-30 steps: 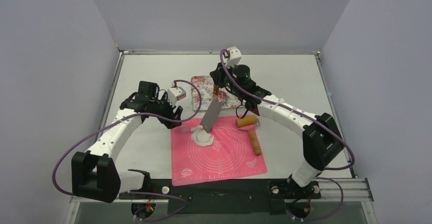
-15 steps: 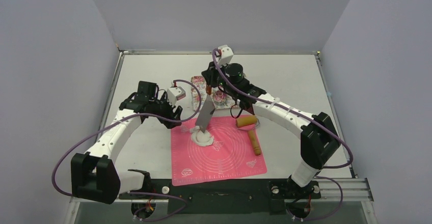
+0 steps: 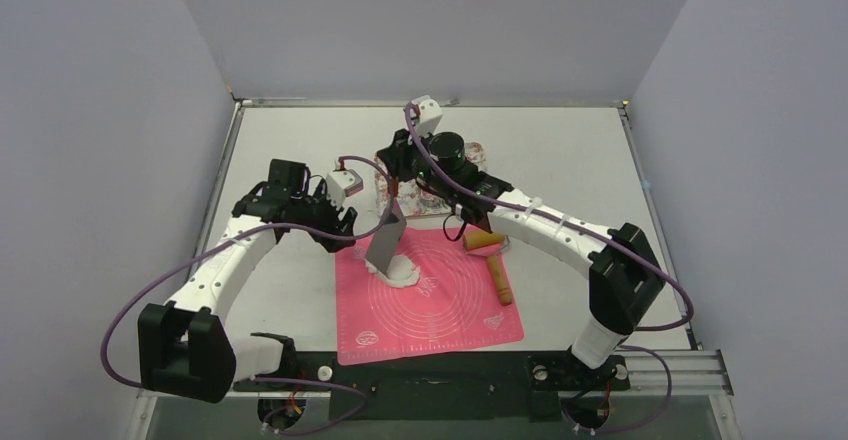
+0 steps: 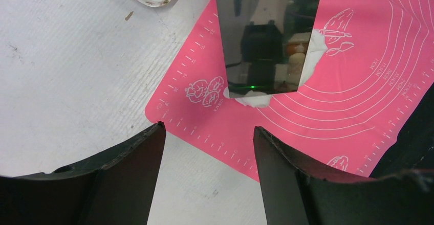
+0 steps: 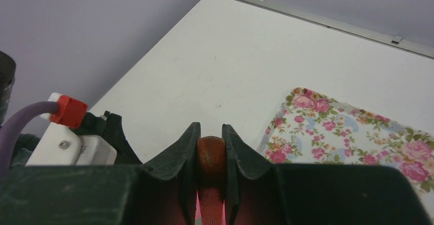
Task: Roll out the dumpling wrappers from the dough
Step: Remove the dumpling wrapper from the work surface.
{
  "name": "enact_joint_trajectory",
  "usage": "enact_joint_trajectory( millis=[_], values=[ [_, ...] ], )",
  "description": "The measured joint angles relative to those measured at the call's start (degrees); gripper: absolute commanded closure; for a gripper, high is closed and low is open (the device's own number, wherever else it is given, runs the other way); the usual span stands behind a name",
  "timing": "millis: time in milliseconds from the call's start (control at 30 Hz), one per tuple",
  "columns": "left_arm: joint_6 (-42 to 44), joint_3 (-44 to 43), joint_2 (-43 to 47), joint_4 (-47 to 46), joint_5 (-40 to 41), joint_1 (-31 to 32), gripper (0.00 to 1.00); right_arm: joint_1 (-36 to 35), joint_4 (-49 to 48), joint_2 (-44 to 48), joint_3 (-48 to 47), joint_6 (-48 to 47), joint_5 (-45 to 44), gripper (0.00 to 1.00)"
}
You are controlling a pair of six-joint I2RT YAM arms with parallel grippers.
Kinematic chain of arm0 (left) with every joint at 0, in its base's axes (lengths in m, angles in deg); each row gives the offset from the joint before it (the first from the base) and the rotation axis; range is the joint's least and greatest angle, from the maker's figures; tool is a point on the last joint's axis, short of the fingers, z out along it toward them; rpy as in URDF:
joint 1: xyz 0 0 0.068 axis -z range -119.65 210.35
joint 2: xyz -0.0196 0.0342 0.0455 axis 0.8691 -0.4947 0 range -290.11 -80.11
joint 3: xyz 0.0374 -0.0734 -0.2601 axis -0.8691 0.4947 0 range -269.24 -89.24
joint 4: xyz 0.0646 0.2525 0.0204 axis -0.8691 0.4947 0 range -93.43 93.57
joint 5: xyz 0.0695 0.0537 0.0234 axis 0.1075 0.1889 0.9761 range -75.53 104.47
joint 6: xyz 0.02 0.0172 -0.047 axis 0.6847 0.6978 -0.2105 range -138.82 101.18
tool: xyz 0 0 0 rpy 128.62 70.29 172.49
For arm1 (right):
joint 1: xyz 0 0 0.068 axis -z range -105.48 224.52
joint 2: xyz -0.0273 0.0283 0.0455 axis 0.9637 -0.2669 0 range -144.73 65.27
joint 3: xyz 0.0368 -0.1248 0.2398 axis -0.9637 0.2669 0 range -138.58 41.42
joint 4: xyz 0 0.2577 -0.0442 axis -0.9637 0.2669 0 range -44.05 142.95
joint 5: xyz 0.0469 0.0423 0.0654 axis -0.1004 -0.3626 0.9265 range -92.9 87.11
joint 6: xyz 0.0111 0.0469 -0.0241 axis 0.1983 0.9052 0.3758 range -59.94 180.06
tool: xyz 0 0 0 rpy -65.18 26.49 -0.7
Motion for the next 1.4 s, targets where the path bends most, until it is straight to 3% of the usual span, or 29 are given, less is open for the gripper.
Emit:
enact_joint_trajectory(
  millis=[467,1067,1267,1400],
  values=[
    [0.0,0.0,0.6,0.1,0.0,-0.3,0.38,-3.0,1.6,0.8,1.3,2.0,1.0,1.00],
    [0.0,0.0,1.5,0.2,0.0,-0.5,0.38,-5.2,6.6,18.3,10.1,0.0,-2.5,1.00],
    [0.0,0.0,1.9,0.2,0.3,-1.0,0.38,-4.4,5.2,15.8,9.7,-4.0,-6.6,1.00],
    [-0.2,0.0,2.1,0.2,0.9,-1.8,0.38,-3.6,3.5,9.2,7.3,-6.1,-7.8,1.00]
  ],
)
